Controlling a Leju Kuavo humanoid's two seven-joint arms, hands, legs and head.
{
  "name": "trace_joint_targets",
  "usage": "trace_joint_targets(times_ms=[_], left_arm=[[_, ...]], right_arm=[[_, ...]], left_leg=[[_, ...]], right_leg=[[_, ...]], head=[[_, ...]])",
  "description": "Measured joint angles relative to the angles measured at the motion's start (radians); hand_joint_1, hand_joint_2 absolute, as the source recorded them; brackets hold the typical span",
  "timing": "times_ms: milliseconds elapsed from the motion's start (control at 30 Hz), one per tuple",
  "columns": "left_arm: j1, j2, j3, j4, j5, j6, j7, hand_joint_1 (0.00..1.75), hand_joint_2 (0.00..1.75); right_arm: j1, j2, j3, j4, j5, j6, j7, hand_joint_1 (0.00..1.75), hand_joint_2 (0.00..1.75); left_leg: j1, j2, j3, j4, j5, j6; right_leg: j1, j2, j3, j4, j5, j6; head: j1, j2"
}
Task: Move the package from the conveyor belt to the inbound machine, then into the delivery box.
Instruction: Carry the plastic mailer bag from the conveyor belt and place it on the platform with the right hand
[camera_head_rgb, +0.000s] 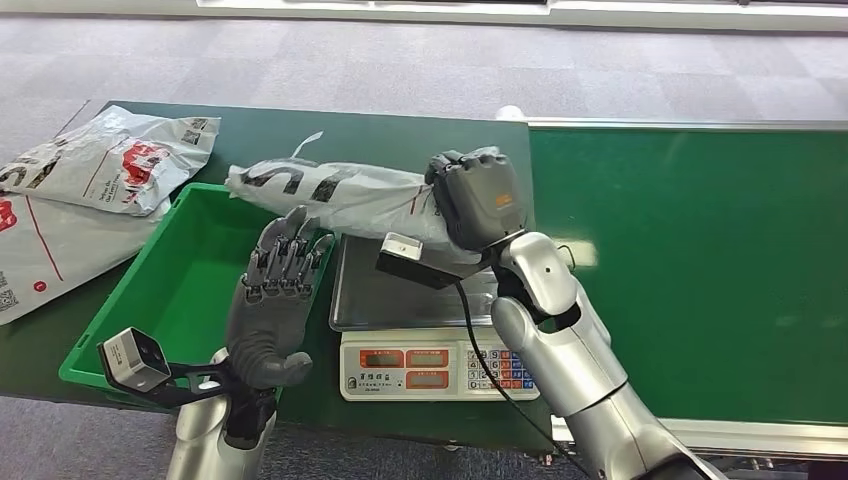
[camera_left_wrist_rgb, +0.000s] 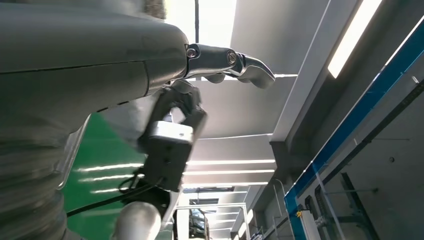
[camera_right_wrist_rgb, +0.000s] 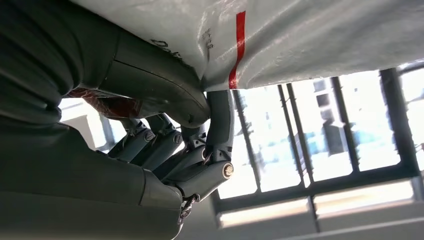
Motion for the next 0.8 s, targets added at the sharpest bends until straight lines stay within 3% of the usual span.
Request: trace_joint_targets(times_ms=[33, 167, 333, 467, 633, 800], left_arm=[[0.002, 0.000, 0.002, -0.003, -0.002, 0.000, 0.000, 0.00, 1.75], [0.016, 0.000, 0.015, -0.017, -0.008, 0.001, -0.001, 0.00, 1.75], [0.021, 0.001, 0.034, -0.018, -0.010, 0.018, 0.000, 0.00, 1.75], [0.024, 0.001, 0.041, -0.019, -0.010, 0.031, 0.000, 0.00, 1.75], [0.050, 0.003, 0.054, -0.051, -0.009, 0.052, -0.001, 0.00, 1.75], [0.066, 0.004, 0.059, -0.069, -0.009, 0.053, -0.002, 0.00, 1.75]], right_arm=[[0.000, 0.011, 0.025, 0.028, -0.019, -0.005, -0.012, 1.75, 1.75], [-0.005, 0.051, 0.117, 0.132, -0.083, -0.027, -0.029, 0.01, 1.75], [-0.035, 0.088, 0.185, 0.226, -0.163, -0.036, -0.029, 0.00, 1.75], [-0.068, 0.100, 0.208, 0.265, -0.193, -0.041, -0.026, 0.00, 0.00], [-0.105, 0.102, 0.199, 0.268, -0.353, -0.057, -0.043, 0.00, 0.00], [-0.126, 0.101, 0.188, 0.260, -0.381, -0.057, -0.049, 0.00, 0.00]], left_leg=[[0.000, 0.000, 0.000, 0.000, 0.000, 0.000], [0.000, -0.001, -0.001, 0.000, 0.000, 0.000], [0.000, -0.002, -0.001, 0.000, 0.000, 0.000], [0.000, -0.002, -0.001, 0.000, 0.000, 0.000], [0.000, -0.002, -0.001, 0.000, 0.000, 0.000], [0.000, -0.002, -0.001, 0.000, 0.000, 0.000]], right_leg=[[0.000, 0.000, 0.000, 0.000, 0.000, 0.000], [0.000, -0.002, -0.001, 0.000, 0.000, 0.000], [0.000, -0.003, -0.001, 0.000, 0.000, 0.000], [0.000, -0.002, -0.001, 0.000, 0.000, 0.000], [0.000, -0.002, -0.001, 0.000, 0.000, 0.000], [0.000, -0.002, -0.001, 0.000, 0.000, 0.000]], head=[[0.000, 0.000], [0.000, 0.000], [0.000, 0.000], [0.000, 0.000], [0.000, 0.000], [0.000, 0.000]])
